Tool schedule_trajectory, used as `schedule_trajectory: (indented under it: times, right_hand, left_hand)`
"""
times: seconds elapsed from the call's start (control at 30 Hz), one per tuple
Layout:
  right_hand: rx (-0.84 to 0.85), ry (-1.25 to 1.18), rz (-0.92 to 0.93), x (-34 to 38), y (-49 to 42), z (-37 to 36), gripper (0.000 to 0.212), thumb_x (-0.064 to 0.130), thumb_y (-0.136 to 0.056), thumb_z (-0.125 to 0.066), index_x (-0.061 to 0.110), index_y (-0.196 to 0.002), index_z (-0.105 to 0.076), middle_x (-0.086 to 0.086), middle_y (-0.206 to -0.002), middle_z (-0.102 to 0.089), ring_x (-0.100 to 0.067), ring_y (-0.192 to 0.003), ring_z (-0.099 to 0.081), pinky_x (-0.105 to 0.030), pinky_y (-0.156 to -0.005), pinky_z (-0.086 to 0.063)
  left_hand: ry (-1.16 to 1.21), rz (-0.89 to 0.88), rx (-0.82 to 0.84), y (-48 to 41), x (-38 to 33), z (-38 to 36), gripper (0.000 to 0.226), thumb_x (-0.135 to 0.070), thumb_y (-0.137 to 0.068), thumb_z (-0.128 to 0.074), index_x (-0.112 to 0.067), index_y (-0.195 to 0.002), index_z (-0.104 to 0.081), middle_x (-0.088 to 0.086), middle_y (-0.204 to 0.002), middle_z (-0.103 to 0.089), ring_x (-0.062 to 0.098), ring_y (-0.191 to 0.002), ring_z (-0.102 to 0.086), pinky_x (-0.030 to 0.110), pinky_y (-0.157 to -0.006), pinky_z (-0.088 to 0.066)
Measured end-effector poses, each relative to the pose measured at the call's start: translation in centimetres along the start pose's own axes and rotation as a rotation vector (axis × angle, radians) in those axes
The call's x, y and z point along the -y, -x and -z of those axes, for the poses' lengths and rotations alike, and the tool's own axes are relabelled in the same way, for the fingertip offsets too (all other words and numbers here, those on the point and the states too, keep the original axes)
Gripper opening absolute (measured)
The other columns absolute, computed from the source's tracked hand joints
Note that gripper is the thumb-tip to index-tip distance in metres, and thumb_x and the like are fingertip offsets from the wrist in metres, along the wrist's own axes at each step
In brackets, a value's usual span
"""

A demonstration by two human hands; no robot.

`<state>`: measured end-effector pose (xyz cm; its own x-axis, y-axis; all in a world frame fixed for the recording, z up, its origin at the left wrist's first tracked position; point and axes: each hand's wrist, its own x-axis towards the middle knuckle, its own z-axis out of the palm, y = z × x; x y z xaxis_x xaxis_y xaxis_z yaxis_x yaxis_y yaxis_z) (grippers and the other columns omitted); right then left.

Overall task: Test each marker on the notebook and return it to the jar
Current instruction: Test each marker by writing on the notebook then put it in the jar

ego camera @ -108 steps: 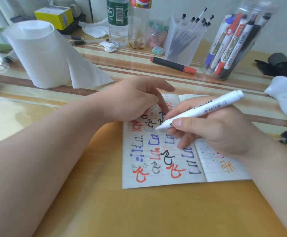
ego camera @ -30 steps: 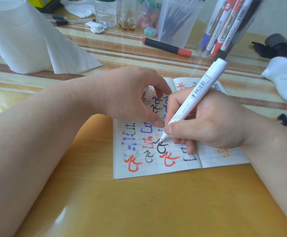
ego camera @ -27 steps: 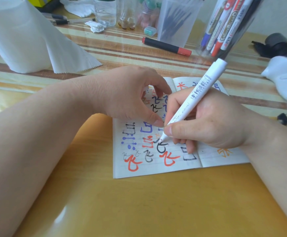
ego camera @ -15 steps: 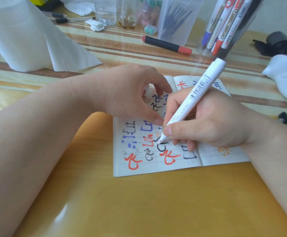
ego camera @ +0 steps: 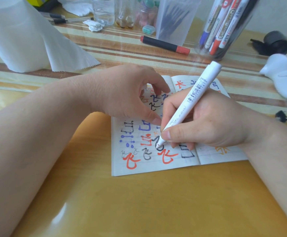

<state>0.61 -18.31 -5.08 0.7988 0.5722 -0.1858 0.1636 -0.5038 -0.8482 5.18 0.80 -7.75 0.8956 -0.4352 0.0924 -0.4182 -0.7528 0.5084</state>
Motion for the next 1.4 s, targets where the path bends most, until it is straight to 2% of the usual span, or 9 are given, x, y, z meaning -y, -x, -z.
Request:
schedule_trajectory:
  times: [0.13, 0.23, 0.37, 0.77, 0.93, 1.07, 1.3, 1.4]
  right_hand:
    - [0.01, 0.002, 0.004, 0.0, 0.0, 0.1, 0.009, 0.015, -0.072, -0.073, 0.009, -0.07, -0.068, -0.005, -0.061, -0.071, -0.005, -0.045, -0.06, -0.019, -0.041, -0.045]
    - [0.011, 0.016, 0.009, 0.0, 0.0, 0.1, 0.009, 0.016, -0.072, -0.073, 0.009, -0.071, -0.068, -0.005, -0.061, -0.07, -0.008, -0.047, -0.061, -0.02, -0.042, -0.046]
    - [0.008, 0.034, 0.02, 0.0, 0.0, 0.2, 0.01, 0.015, -0.071, -0.073, 0.007, -0.071, -0.068, -0.005, -0.058, -0.069, -0.009, -0.044, -0.059, -0.019, -0.041, -0.044]
    - [0.002, 0.079, 0.034, 0.0, -0.3, 0.3, 0.009, 0.015, -0.066, -0.072, 0.009, -0.066, -0.066, -0.006, -0.055, -0.064, -0.005, -0.042, -0.054, -0.02, -0.04, -0.041]
    - [-0.015, 0.048, 0.049, -0.3, -0.3, 0.4, 0.01, 0.014, -0.07, -0.072, 0.013, -0.065, -0.064, -0.007, -0.056, -0.064, -0.01, -0.04, -0.056, -0.022, -0.038, -0.042]
    - [-0.062, -0.123, 0.022, -0.8, -0.5, 0.8, 0.01, 0.009, -0.073, -0.069, 0.007, -0.066, -0.061, -0.011, -0.055, -0.064, -0.014, -0.038, -0.055, -0.021, -0.036, -0.041]
    - [-0.1, -0.021, 0.035, -1.0, -0.7, 0.4, 0.01, 0.015, -0.074, -0.069, 0.012, -0.068, -0.063, -0.009, -0.057, -0.066, -0.024, -0.038, -0.061, -0.03, -0.036, -0.045]
    - [-0.104, -0.021, 0.03, -0.9, -0.7, 0.4, 0.009, 0.015, -0.074, -0.069, 0.013, -0.068, -0.063, -0.01, -0.057, -0.066, -0.024, -0.038, -0.061, -0.03, -0.036, -0.046]
  left_hand:
    - [-0.006, -0.001, 0.059, 0.0, 0.0, 0.3, 0.053, -0.041, -0.075, -0.085, -0.037, -0.125, -0.067, -0.023, -0.116, -0.063, 0.003, -0.111, -0.062, 0.033, -0.1, -0.049]
    - [-0.019, -0.03, 0.068, -0.1, 0.1, 0.7, 0.051, -0.043, -0.074, -0.084, -0.04, -0.122, -0.067, -0.028, -0.111, -0.061, 0.002, -0.11, -0.063, 0.03, -0.099, -0.048]
    - [-0.069, -0.039, 0.203, -0.4, 0.1, 1.6, 0.075, -0.06, -0.068, -0.084, -0.048, -0.135, -0.052, -0.037, -0.11, -0.056, -0.011, -0.093, -0.059, 0.024, -0.086, -0.047]
    - [-0.049, -0.052, 0.197, -0.3, 0.1, 1.5, 0.081, -0.06, -0.067, -0.084, -0.046, -0.139, -0.05, -0.042, -0.11, -0.053, -0.013, -0.091, -0.058, 0.026, -0.085, -0.049]
    - [-0.062, -0.032, 0.188, -0.4, 0.2, 1.4, 0.079, -0.057, -0.068, -0.085, -0.045, -0.138, -0.051, -0.035, -0.112, -0.058, -0.006, -0.095, -0.062, 0.026, -0.086, -0.048]
    - [-0.015, 0.036, 0.079, -0.5, 0.2, 0.5, 0.072, -0.038, -0.066, -0.091, -0.034, -0.132, -0.063, -0.012, -0.125, -0.065, 0.015, -0.12, -0.061, 0.033, -0.102, -0.046]
    - [-0.065, 0.027, 0.063, -0.4, 0.0, 0.5, 0.056, -0.038, -0.07, -0.089, -0.036, -0.122, -0.069, -0.017, -0.118, -0.065, 0.009, -0.115, -0.062, 0.031, -0.101, -0.046]
    - [-0.075, 0.017, 0.061, -0.4, -0.1, 0.5, 0.061, -0.04, -0.069, -0.089, -0.036, -0.125, -0.068, -0.016, -0.119, -0.065, 0.01, -0.116, -0.061, 0.032, -0.101, -0.046]
